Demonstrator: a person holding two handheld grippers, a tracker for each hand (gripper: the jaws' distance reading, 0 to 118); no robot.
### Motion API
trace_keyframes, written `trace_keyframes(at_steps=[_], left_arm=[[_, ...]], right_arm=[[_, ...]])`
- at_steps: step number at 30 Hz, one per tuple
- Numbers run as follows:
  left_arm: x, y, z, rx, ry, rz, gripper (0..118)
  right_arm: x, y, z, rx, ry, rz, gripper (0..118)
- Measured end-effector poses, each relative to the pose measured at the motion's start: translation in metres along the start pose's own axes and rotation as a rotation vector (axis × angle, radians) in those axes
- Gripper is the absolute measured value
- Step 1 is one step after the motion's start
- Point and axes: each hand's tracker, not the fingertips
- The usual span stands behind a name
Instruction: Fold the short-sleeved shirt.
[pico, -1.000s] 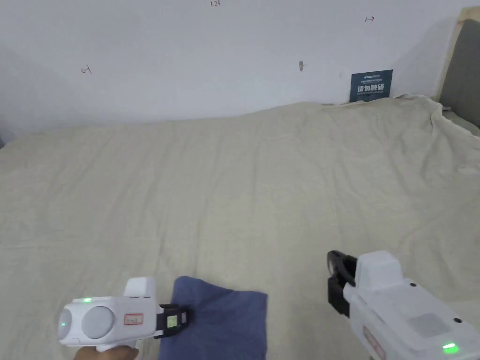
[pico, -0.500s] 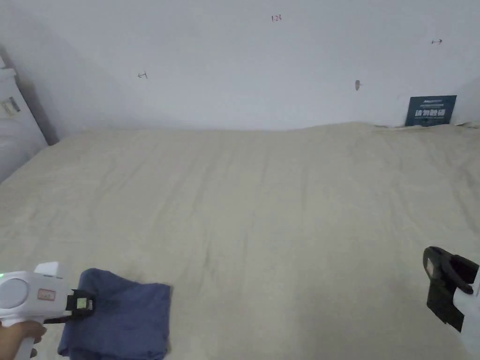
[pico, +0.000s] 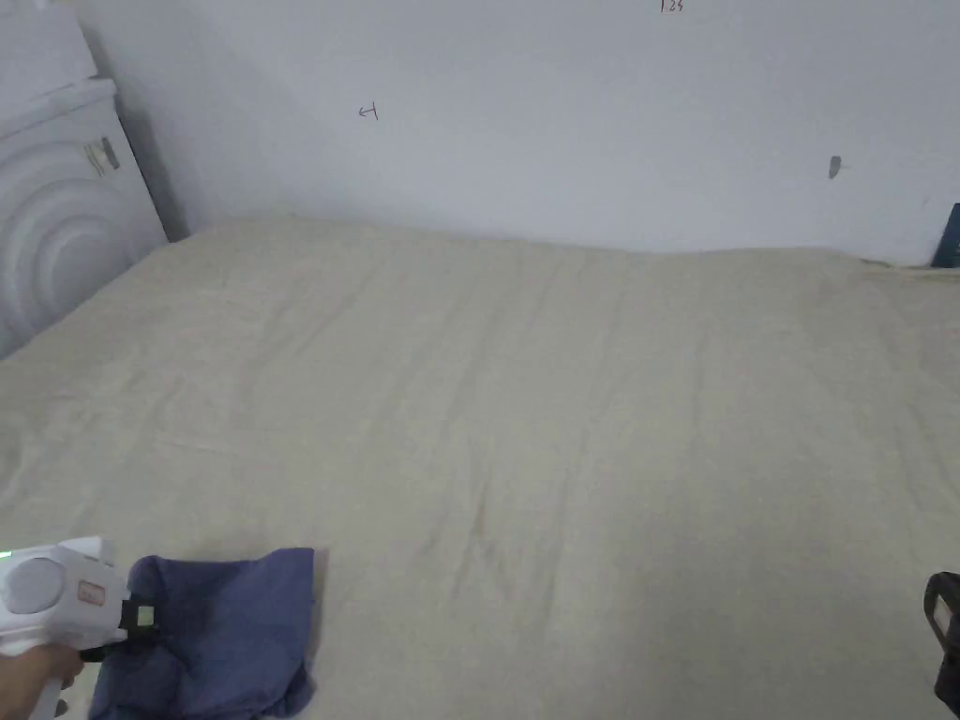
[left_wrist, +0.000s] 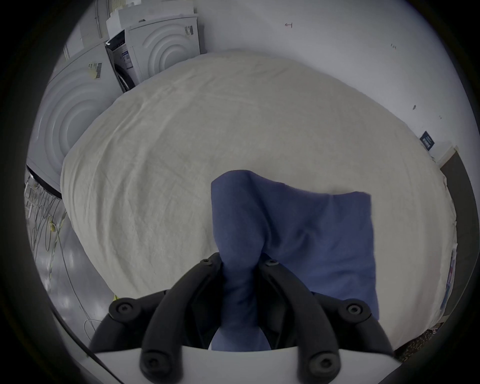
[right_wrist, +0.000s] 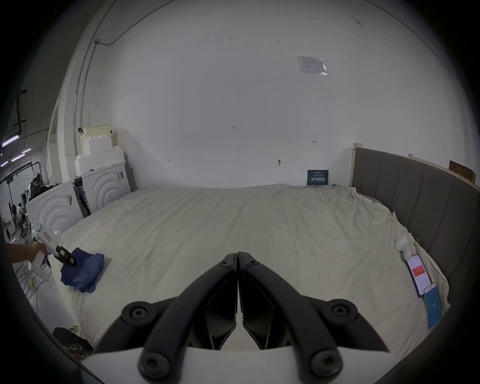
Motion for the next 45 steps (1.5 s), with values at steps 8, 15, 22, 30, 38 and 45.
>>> trace_keyframes(at_steps=[8,15,22,30,38,45], left_arm=[[0.025,-0.017,0.031,0.089,0.124,0.052,114],[0.071,-0.031,0.112,0.402,0.068,0.097,114],[0.120,-0.028,0.191,0.690,-0.055,0.025,114],[0.190,-0.061,0.267,1.007,-0.166,-0.050,118],[0.254,-0.106,0.279,1.032,-0.223,-0.159,115],[0.297,-0.163,0.277,1.164,-0.253,-0.226,80]], right_arm=[[0.008,0.003,0.006,-0.001,-0.012,0.005,0],[0.015,0.021,0.037,0.054,-0.035,0.005,0],[0.029,0.040,0.072,0.131,-0.069,-0.007,0],[0.052,0.052,0.106,0.204,-0.113,0.016,0],[0.069,0.054,0.127,0.254,-0.150,0.033,0],[0.070,0.051,0.138,0.290,-0.180,0.055,0]])
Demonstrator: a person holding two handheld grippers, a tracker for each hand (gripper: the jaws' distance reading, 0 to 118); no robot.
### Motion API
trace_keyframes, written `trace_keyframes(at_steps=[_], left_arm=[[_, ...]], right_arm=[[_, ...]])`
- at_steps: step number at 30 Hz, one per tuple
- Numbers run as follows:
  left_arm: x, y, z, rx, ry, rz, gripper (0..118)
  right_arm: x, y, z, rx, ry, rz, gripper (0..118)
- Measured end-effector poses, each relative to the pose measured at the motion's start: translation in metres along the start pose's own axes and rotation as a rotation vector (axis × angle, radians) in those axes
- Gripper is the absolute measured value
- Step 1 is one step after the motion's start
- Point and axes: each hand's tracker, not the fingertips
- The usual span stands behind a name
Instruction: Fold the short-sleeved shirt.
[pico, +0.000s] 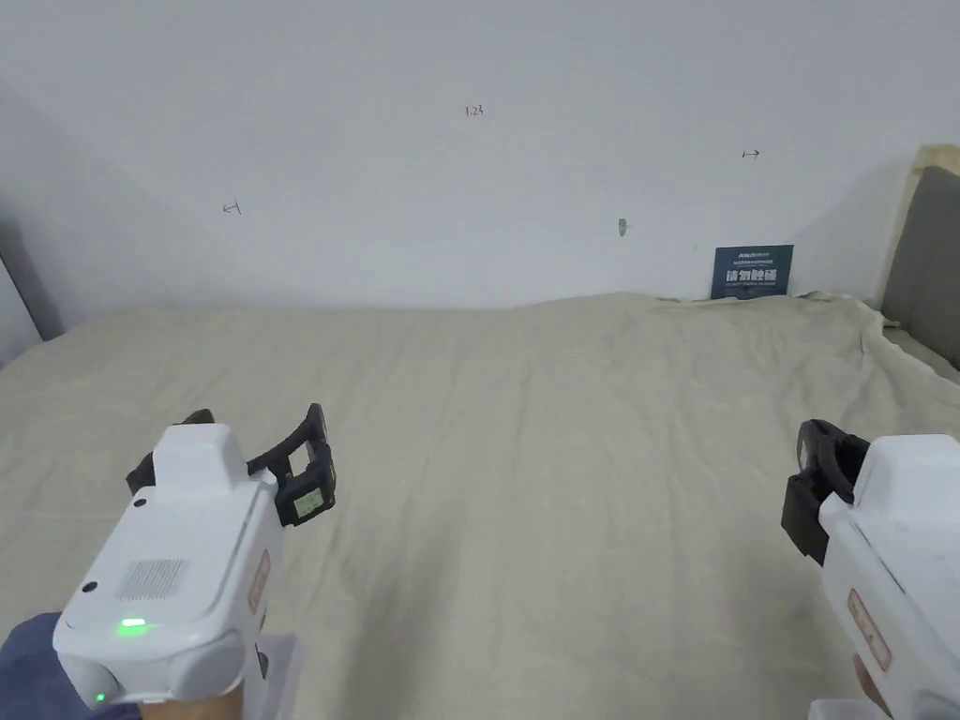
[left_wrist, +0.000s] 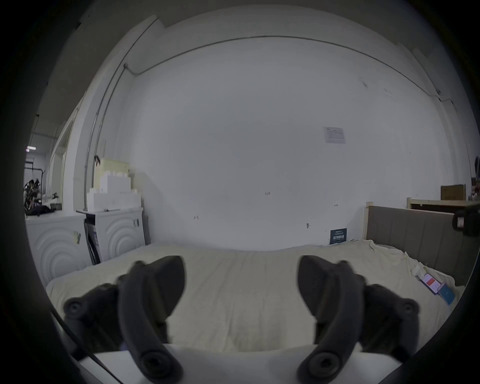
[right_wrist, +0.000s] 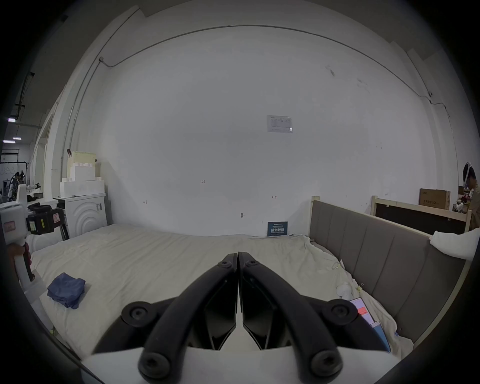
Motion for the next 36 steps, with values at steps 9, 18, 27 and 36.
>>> trace_keyframes(at_steps=[9,18,27,36], left_arm=[[0.033,-0.018,0.018,-0.002,-0.071,0.026,0],[0.041,-0.018,0.018,0.004,-0.083,0.016,0],[0.045,-0.018,0.017,0.002,-0.098,-0.005,0],[0.046,-0.020,0.015,-0.009,-0.107,-0.011,0]], right_arm=[[-0.007,0.001,0.012,0.037,-0.020,0.022,0],[-0.013,0.004,0.016,0.036,-0.025,0.030,0],[-0.013,0.004,0.014,0.037,-0.017,0.025,0],[-0.014,0.003,0.012,0.033,-0.017,0.025,0]])
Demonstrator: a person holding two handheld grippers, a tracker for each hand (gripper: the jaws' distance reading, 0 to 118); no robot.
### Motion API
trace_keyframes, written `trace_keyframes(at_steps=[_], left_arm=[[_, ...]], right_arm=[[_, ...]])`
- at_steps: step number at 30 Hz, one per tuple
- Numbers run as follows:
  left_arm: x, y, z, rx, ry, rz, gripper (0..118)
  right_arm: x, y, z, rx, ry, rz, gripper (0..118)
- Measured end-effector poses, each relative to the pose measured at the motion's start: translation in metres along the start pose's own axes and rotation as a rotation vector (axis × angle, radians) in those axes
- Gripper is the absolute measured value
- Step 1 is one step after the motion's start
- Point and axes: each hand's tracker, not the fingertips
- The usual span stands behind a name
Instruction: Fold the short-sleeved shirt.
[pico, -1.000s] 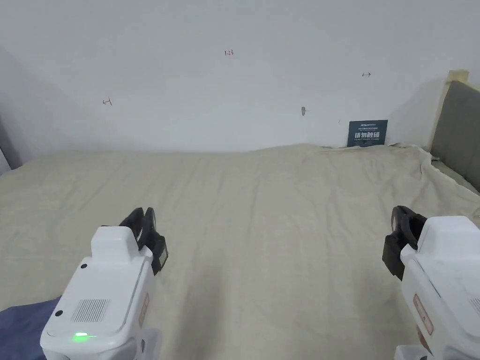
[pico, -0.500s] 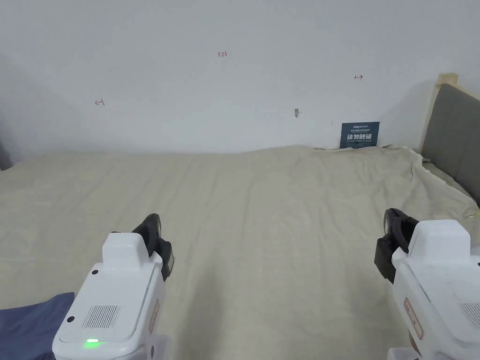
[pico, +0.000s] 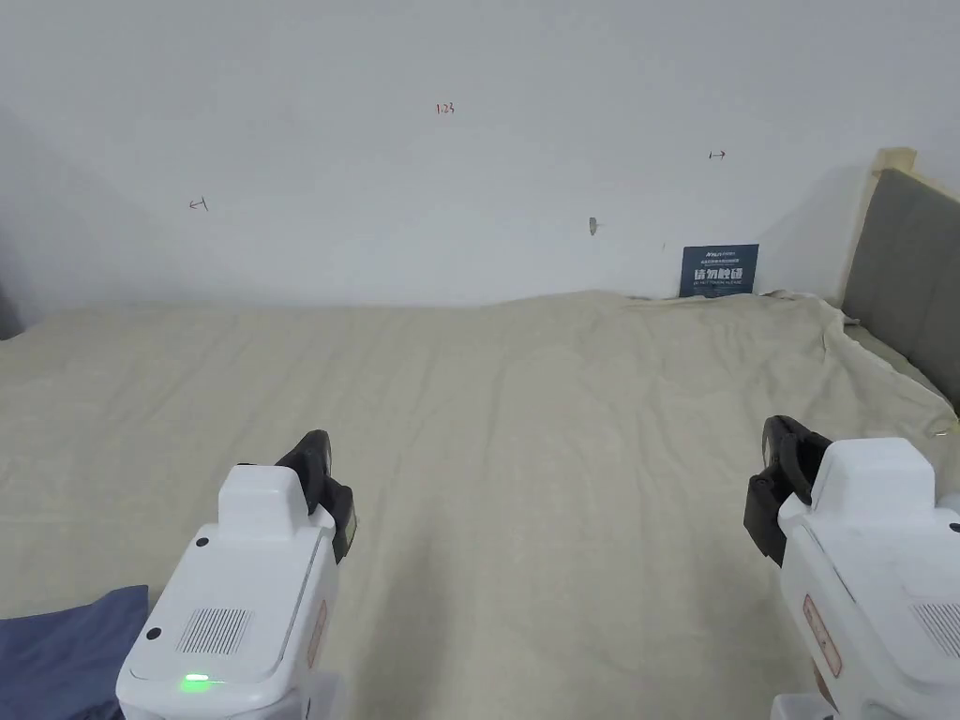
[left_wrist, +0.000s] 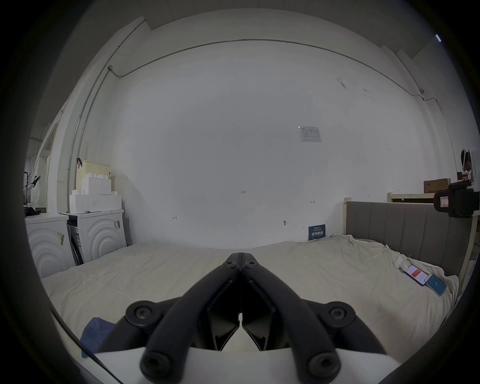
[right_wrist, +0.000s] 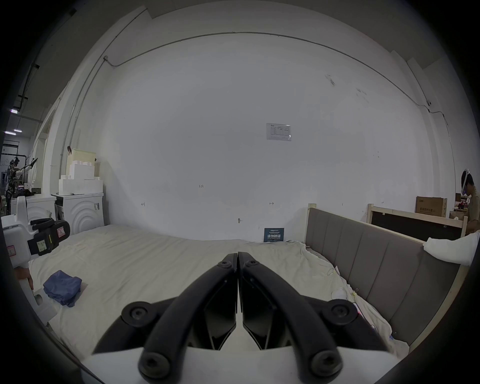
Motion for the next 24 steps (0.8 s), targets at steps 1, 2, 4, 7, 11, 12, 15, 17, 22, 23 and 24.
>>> trace_keyframes(at_steps=[1,2,4,7,11,12,15,17,22,23,24], left_arm=[[0.0002,-0.0004,-0.0002,-0.002,0.001,-0.001,0],[0.0002,-0.0009,-0.0004,-0.001,0.002,-0.001,0],[-0.0001,-0.0023,-0.0008,-0.004,0.000,-0.002,0],[-0.0001,-0.0024,-0.0010,-0.006,-0.001,-0.002,0],[-0.0002,-0.0027,-0.0007,-0.006,-0.001,-0.003,0],[-0.0002,-0.0028,-0.0007,-0.008,-0.002,-0.002,0],[-0.0003,-0.0033,-0.0010,-0.010,-0.002,-0.004,0],[-0.0004,-0.0037,-0.0010,-0.009,-0.005,-0.003,0],[-0.0005,-0.0039,-0.0011,-0.011,-0.004,-0.004,0],[-0.0008,-0.0040,-0.0009,-0.011,-0.004,-0.004,0],[-0.0010,-0.0039,-0.0008,-0.011,-0.004,-0.003,0]], right_arm=[[0.0004,-0.0005,-0.0001,-0.001,-0.001,0.000,0],[0.0006,-0.0009,-0.0002,-0.002,-0.001,0.000,0],[0.0008,-0.0014,-0.0005,-0.004,-0.001,-0.001,0],[0.0002,-0.0014,-0.0003,-0.006,0.001,0.001,0],[-0.0032,0.0008,0.0014,-0.006,0.002,0.003,0],[-0.0034,0.0010,0.0016,-0.006,0.001,0.004,0],[-0.0024,0.0003,0.0013,-0.003,0.002,0.008,0],[-0.0018,0.0000,0.0011,-0.003,0.003,0.010,0],[-0.0021,0.0012,0.0014,-0.001,0.003,0.007,0],[-0.0023,0.0014,0.0016,-0.001,0.004,0.008,0],[-0.0026,0.0017,0.0016,-0.001,0.003,0.010,0]])
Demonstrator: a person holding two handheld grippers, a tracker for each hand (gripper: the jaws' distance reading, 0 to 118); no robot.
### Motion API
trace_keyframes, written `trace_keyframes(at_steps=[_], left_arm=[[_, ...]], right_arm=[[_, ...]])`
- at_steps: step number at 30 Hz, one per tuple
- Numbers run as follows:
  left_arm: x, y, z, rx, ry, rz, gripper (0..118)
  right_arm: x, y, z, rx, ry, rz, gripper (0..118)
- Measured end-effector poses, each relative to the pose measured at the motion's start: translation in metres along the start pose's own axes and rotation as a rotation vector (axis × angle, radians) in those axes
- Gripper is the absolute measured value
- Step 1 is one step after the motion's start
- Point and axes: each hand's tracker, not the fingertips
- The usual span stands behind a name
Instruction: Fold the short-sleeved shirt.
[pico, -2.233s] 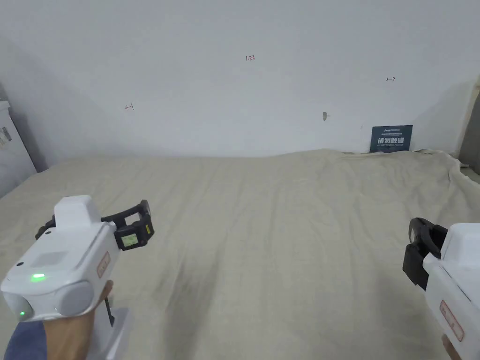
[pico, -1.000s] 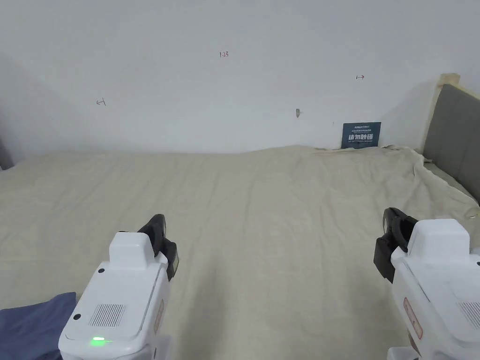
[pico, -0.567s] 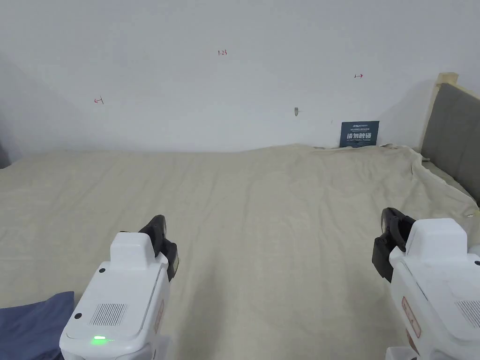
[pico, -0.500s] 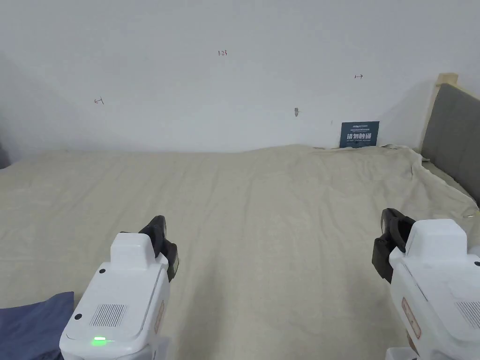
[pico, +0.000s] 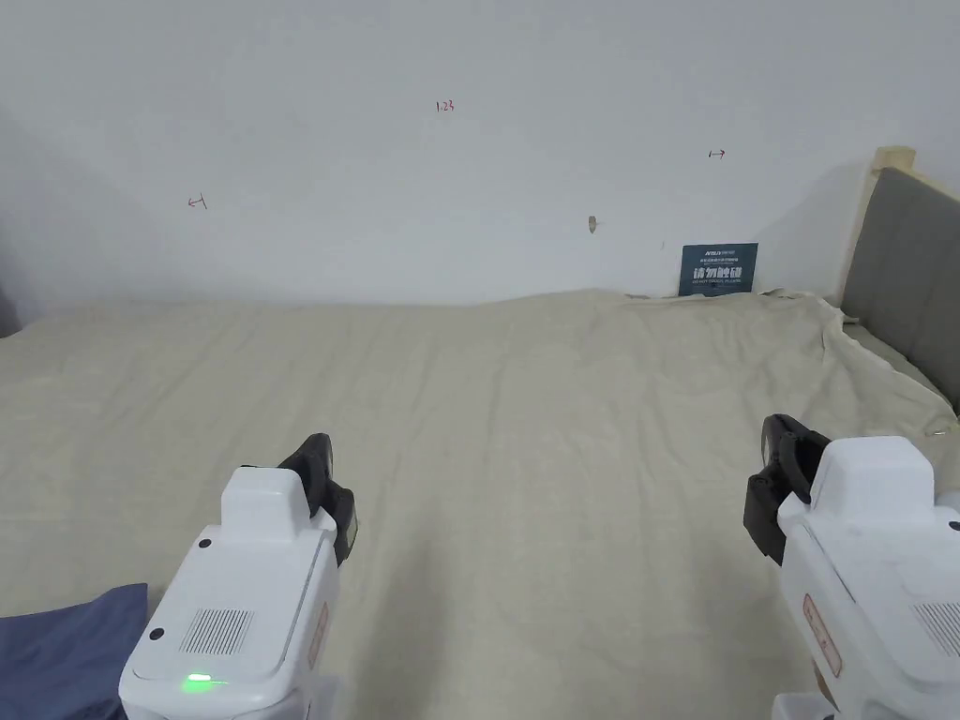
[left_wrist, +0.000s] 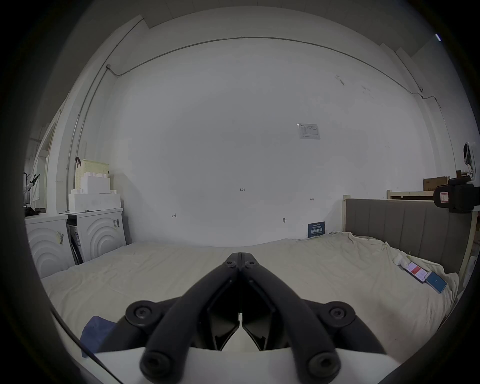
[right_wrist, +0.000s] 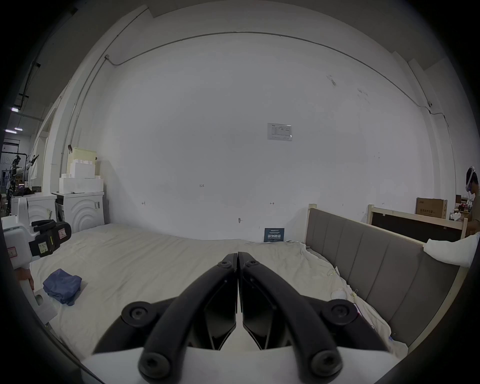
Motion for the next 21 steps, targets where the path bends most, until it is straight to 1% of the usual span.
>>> trace_keyframes(at_steps=[21], left_arm=[[-0.0030,-0.0007,-0.0007,0.002,0.001,0.005,0]], right_arm=[[0.0002,-0.0004,-0.0009,0.000,-0.002,0.004,0]])
